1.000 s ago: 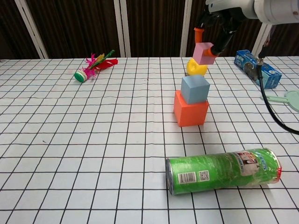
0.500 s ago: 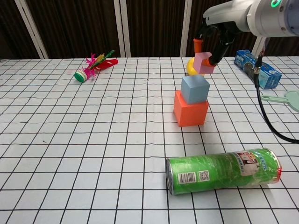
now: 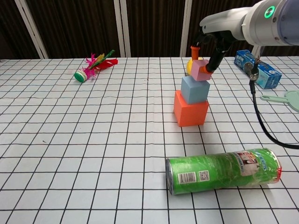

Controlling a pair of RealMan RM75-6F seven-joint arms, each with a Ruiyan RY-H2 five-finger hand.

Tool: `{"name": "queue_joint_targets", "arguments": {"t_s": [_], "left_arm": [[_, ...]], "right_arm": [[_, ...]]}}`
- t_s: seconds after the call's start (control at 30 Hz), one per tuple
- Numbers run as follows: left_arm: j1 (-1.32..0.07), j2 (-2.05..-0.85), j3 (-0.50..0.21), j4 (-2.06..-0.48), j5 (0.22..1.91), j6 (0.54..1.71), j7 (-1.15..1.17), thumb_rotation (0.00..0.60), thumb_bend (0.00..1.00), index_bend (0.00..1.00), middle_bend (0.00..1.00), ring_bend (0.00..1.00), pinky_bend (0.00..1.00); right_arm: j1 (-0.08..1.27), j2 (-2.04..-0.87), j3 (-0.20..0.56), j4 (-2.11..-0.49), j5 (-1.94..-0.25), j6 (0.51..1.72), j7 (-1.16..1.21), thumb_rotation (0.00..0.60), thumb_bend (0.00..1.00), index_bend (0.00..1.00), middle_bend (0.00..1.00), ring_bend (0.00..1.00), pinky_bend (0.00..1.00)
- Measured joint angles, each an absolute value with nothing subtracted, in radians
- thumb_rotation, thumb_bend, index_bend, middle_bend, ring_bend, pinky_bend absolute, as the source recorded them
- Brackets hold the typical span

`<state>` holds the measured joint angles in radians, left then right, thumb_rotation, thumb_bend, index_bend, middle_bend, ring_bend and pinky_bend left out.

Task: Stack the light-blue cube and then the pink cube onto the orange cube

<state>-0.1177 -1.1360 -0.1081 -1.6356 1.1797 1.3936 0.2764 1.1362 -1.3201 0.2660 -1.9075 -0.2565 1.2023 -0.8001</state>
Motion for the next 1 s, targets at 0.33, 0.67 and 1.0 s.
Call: {"name": "queue_joint_targets", "arguments": {"t_s": [0.33, 0.67, 1.0], "left_arm": [[-0.114, -1.134, -0.109, -1.637, 1.179, 1.4, 0.272, 0.6, 0.2, 0.16, 0.01, 0.0, 0.02], [-0.117, -1.133, -0.11, -1.634, 1.174, 1.393, 0.272, 0.6, 0.2, 0.16, 0.01, 0.0, 0.02], [-0.117, -1.135, -0.111, -1.635, 1.17, 1.394, 0.278, 0.6, 0.2, 0.16, 0.01, 0.0, 0.02]], "right_arm": [[1.15, -1.351, 0.272, -1.884, -0.249, 1.194, -0.806, 0.6, 0.45, 0.45, 0.08, 0.1, 0.09], [1.156, -1.374, 0.274, -1.856, -0.245, 1.189, -0.808, 0.6, 0.45, 0.45, 0.08, 0.1, 0.09], [1.154, -1.369, 0.28, -1.852, -0.245, 1.184, -0.805, 0.6, 0.45, 0.45, 0.08, 0.1, 0.09]]}}
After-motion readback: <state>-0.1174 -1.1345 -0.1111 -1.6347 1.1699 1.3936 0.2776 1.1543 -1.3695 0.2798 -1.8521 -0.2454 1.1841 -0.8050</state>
